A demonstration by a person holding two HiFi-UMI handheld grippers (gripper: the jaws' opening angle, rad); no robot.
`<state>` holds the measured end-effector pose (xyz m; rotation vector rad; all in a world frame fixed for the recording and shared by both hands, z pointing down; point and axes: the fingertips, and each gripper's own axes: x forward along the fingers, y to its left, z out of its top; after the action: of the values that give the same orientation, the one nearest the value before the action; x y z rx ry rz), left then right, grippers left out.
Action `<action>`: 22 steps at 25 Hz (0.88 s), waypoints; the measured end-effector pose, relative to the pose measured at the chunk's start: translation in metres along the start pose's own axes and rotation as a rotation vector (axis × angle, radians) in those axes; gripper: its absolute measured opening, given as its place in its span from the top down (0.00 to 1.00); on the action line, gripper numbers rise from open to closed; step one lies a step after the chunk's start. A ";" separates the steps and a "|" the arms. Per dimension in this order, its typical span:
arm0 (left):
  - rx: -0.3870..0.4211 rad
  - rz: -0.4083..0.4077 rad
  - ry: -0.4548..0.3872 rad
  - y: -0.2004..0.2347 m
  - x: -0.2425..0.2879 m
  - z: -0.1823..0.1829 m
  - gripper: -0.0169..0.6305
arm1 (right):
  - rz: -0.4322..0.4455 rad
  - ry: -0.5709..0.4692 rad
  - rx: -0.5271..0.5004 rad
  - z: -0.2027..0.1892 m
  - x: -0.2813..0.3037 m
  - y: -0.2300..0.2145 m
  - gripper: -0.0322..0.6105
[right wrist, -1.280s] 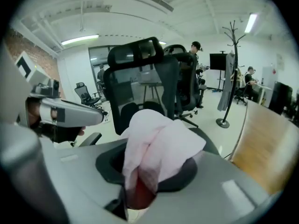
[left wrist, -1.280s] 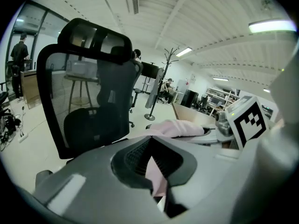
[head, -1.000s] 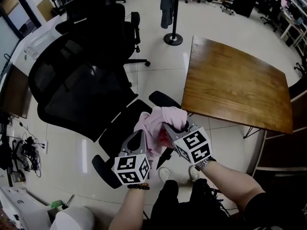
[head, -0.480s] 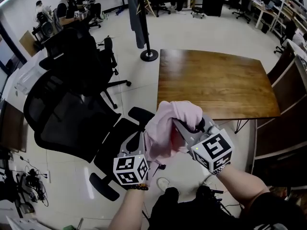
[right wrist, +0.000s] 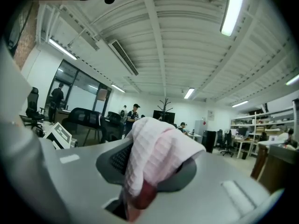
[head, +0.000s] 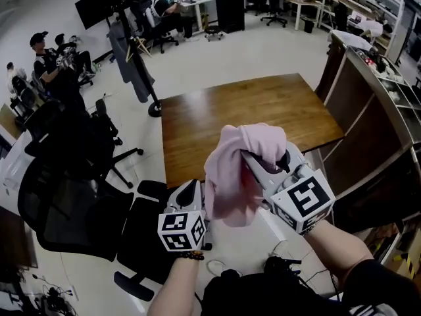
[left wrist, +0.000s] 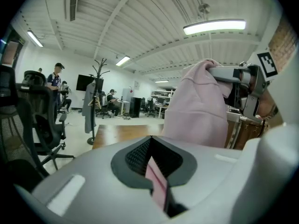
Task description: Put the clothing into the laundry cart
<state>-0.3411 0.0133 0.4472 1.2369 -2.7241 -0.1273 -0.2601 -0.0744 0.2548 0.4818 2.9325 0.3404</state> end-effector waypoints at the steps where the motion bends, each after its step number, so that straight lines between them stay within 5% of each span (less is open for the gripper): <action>1: 0.006 -0.025 -0.001 -0.016 0.008 0.004 0.97 | -0.023 -0.001 -0.009 0.006 -0.012 -0.011 0.78; 7: 0.043 -0.191 -0.012 -0.116 0.054 0.030 0.97 | -0.155 0.016 -0.067 0.031 -0.082 -0.074 0.78; 11: 0.069 -0.301 -0.028 -0.179 0.074 0.055 0.97 | -0.275 0.123 0.014 0.041 -0.130 -0.101 0.78; 16: 0.083 -0.438 -0.051 -0.251 0.091 0.073 0.97 | -0.374 0.060 -0.124 0.060 -0.183 -0.141 0.78; 22: 0.103 -0.593 -0.046 -0.338 0.094 0.075 0.97 | -0.521 0.115 -0.139 0.077 -0.255 -0.165 0.78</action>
<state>-0.1641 -0.2786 0.3357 2.0552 -2.3315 -0.0787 -0.0565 -0.2959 0.1683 -0.3292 2.9671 0.5030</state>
